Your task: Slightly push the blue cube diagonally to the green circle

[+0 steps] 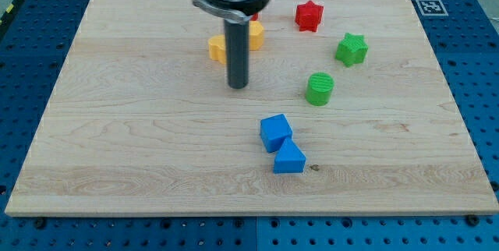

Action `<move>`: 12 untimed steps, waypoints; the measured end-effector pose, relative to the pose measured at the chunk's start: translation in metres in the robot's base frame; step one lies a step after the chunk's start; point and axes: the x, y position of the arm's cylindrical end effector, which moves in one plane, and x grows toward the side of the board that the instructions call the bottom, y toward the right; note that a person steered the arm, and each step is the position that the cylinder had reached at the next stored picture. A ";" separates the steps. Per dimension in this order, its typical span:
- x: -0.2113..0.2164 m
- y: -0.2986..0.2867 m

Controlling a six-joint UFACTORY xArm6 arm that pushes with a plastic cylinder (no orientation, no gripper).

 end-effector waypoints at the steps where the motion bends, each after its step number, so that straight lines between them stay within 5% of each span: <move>1: 0.005 -0.027; 5: 0.064 -0.086; 9: 0.092 0.010; 12: 0.092 0.023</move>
